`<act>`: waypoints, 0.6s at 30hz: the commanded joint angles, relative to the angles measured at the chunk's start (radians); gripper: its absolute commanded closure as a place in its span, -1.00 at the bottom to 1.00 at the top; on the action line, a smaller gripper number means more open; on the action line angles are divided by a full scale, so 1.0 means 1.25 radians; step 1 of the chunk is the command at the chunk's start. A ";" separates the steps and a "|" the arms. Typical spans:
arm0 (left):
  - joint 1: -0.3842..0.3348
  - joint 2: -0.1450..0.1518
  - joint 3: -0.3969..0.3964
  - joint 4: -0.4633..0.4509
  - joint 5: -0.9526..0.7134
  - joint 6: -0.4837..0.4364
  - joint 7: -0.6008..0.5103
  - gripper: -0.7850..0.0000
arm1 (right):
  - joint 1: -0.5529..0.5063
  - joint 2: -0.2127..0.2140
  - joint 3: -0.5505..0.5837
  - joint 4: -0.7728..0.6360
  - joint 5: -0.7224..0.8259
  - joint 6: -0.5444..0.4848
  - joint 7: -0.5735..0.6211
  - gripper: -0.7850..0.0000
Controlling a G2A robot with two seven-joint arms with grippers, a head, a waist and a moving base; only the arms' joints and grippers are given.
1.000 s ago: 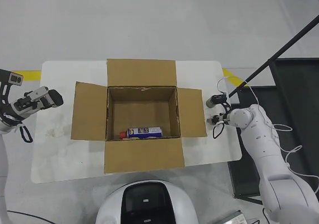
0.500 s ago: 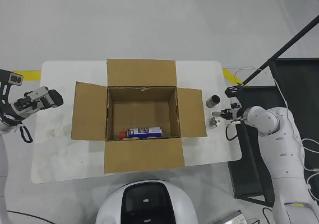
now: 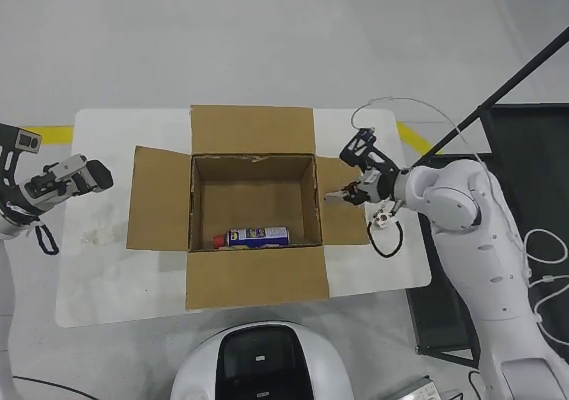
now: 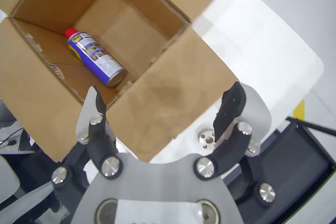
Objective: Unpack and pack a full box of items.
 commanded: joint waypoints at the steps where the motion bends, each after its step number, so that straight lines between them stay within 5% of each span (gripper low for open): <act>1: 0.000 0.000 0.000 0.000 0.000 0.000 0.000 -1.00 | 0.044 -0.007 -0.063 0.029 0.015 -0.014 0.000 -1.00; 10: 0.000 0.000 0.000 0.000 0.000 0.000 0.000 -1.00 | 0.220 -0.053 -0.320 0.186 -0.003 0.005 0.018 -1.00; 18: 0.000 0.000 0.000 0.000 0.000 0.000 0.000 -1.00 | 0.230 -0.057 -0.330 0.199 -0.006 0.013 0.012 -1.00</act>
